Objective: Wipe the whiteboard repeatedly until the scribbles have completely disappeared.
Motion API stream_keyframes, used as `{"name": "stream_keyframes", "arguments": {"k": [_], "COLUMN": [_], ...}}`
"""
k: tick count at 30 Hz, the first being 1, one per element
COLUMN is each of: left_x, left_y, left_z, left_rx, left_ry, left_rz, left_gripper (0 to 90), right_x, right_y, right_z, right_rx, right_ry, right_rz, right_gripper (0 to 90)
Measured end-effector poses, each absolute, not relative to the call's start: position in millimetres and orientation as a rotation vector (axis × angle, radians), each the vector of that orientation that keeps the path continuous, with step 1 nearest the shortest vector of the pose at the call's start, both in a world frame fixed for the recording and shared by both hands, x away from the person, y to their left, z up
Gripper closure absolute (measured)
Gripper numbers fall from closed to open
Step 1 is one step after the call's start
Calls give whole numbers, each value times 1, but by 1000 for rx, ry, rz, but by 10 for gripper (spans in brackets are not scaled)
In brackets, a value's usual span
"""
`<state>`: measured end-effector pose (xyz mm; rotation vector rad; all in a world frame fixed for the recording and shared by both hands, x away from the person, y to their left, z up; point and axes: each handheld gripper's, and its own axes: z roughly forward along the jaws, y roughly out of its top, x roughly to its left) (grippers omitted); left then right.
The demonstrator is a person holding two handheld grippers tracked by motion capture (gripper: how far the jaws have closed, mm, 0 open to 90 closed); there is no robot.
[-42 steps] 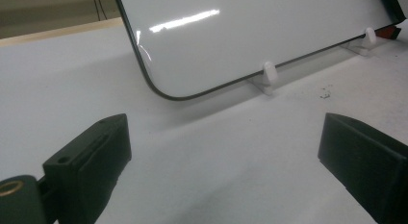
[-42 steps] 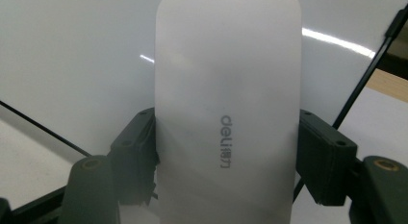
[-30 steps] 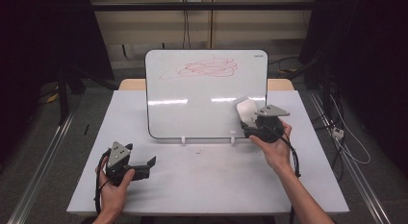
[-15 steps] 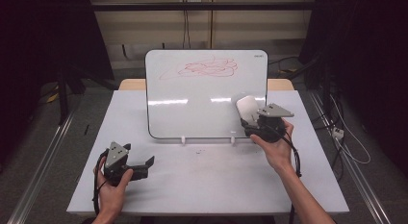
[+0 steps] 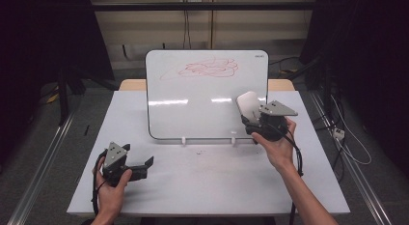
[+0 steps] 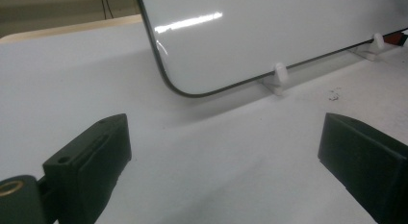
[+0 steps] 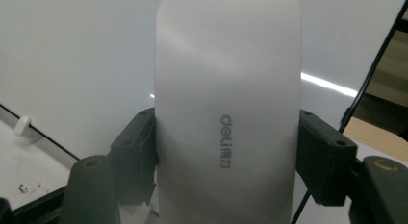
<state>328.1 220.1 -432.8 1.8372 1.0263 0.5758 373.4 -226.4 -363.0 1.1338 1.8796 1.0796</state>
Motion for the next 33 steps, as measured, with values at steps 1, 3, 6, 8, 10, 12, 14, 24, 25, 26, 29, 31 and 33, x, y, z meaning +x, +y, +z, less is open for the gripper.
{"name": "stream_keyframes", "arguments": {"k": [1,3,6,8,10,12,14,24,25,26,29,31,33], "left_x": [328,328,328,328,327,327,327,328,328,329,330,331,330], "left_y": [220,223,222,222,222,223,224,222,222,221,221,220,221], "left_z": [-433,-432,-433,-433,-433,-433,-433,-433,-433,-433,-433,-434,-434], "left_rx": [1837,1820,1824,1823,1829,1830,1830,1833,1838,1837,1840,1842,1843], "left_ry": [1026,1037,1036,1035,1035,1037,1038,1032,1033,1034,1031,1033,1034], "left_rz": [576,572,568,570,577,582,576,576,575,570,571,571,570], "left_gripper": [44,44,44,44,44,44,44,44,44,44,44,44,44], "right_x": [374,375,377,379,380,383,386,401,402,402,408,410,416], "right_y": [-227,-226,-225,-224,-223,-222,-222,-217,-217,-217,-217,-216,-214], "right_z": [-361,-359,-355,-352,-351,-347,-345,-330,-328,-328,-321,-319,-315], "right_rx": [1132,1132,1135,1124,1120,1112,1109,1073,1067,1067,1065,1065,1069], "right_ry": [1873,1859,1844,1838,1832,1812,1803,1766,1764,1764,1748,1746,1741], "right_rz": [1085,1088,1103,1108,1109,1128,1146,1152,1154,1154,1170,1171,1167], "right_gripper": [315,315,315,315,315,315,314,315,314,314,314,314,315]}}
